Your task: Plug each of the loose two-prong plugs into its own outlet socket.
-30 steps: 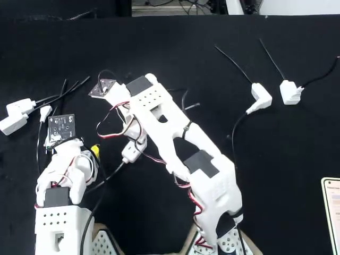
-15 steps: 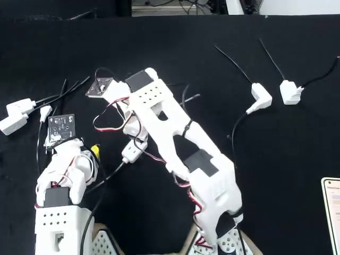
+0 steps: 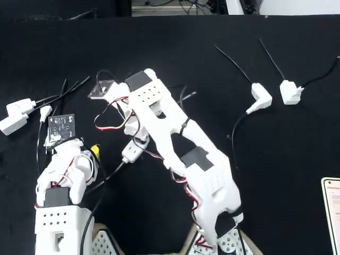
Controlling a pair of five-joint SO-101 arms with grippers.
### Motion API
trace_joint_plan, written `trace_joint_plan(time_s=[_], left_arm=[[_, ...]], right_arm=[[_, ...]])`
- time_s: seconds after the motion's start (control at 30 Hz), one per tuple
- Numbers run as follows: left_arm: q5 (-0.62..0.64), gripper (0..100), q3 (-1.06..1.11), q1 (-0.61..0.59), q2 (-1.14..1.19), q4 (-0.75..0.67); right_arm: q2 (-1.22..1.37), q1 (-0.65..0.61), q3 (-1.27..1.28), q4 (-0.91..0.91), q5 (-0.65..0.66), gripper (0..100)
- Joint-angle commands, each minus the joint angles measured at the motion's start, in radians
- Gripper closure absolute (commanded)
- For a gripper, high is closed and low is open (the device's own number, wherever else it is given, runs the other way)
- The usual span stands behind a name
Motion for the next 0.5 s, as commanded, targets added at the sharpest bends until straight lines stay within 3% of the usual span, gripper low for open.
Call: trace_joint_plan(time_s=[0.0, 0.47], left_arm=[[0.006, 82, -0.012, -0.008, -0.011, 0.005], [0.006, 82, -0.013, -0.008, -0.011, 0.005]], right_arm=[[0.004, 0.021, -0.054, -0.015, -0.002, 98.8], [0.085, 0.017, -0.096, -0.012, -0.083, 98.8]])
